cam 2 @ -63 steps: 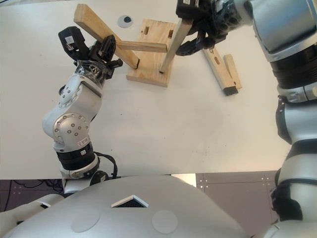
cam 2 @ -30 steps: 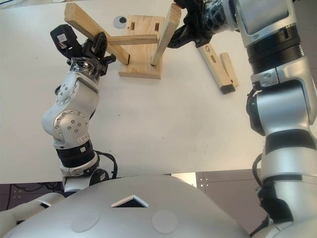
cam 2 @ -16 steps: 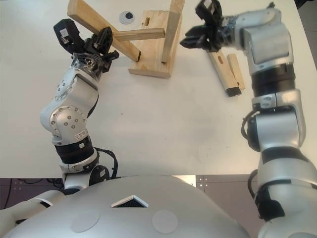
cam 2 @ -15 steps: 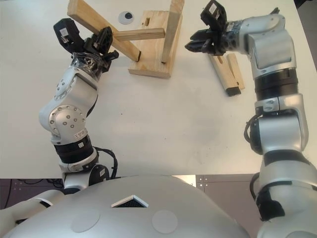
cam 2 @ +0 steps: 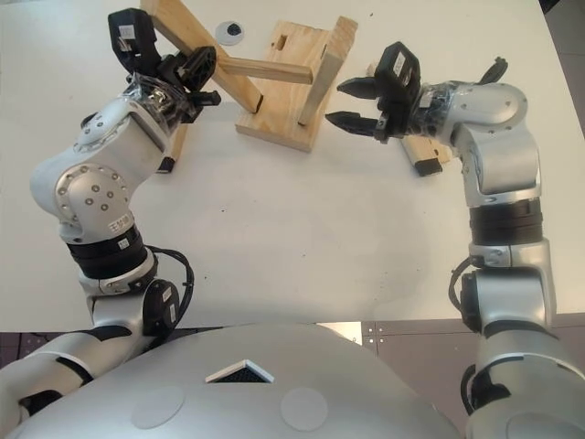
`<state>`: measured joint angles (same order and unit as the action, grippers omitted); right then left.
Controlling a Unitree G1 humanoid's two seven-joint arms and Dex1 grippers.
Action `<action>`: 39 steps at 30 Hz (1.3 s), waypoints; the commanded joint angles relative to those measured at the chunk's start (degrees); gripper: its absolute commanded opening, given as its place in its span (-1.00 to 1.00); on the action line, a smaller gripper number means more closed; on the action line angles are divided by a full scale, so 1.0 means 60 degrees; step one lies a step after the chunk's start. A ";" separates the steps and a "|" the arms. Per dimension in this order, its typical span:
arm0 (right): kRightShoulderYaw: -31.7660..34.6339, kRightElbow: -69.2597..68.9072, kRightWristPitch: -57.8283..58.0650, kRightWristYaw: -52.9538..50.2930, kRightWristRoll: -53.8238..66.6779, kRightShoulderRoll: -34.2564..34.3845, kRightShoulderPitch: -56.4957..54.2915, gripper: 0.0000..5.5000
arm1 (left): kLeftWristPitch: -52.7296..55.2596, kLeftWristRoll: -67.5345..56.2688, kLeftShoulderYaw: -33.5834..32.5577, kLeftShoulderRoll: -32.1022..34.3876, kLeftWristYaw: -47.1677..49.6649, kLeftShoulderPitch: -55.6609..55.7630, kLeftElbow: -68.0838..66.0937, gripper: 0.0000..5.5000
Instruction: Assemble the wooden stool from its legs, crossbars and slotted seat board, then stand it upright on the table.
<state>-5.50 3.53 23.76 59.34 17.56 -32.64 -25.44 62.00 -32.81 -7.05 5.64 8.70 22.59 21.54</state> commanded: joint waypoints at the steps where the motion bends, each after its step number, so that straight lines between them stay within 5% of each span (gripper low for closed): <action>1: 0.0456 -0.0835 0.1134 -0.0255 0.0908 0.0202 0.0019 -0.14 | 0.0562 0.0264 0.0204 0.0120 -0.0158 -0.0020 -0.0569 -0.63; 8: 0.0532 -0.1357 0.2288 -0.0192 0.1559 -0.0044 -0.0028 -0.14 | 0.0476 0.0553 0.0289 0.0030 -0.0410 -0.0010 -0.0743 -0.63; 11: 0.0338 -0.1440 0.2422 -0.0155 0.1448 -0.0136 0.0062 0.09 | 0.0461 0.0640 0.0254 -0.0018 -0.0472 -0.0011 -0.0761 -0.63; 28: 0.0521 -0.0605 0.1733 -0.1186 0.1113 0.0372 -0.0646 0.10 | 0.0319 0.1028 0.0325 -0.0284 -0.0808 -0.0080 -0.0914 -0.63; 33: 0.0397 -0.0531 0.1905 -0.1215 0.1207 0.0445 -0.0757 -0.20 | 0.0326 0.1167 0.0438 -0.0357 -0.0881 -0.0110 -0.0892 -0.63; 39: -0.0287 -0.0234 0.2010 -0.1157 0.0570 0.0408 -0.0878 -0.21 | 0.0200 0.1607 0.1191 -0.0635 -0.0909 -0.0038 -0.1101 -0.63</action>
<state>-4.12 1.27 34.49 52.15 22.53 -30.21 -29.83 60.25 -23.41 -4.33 3.95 3.98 24.31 18.17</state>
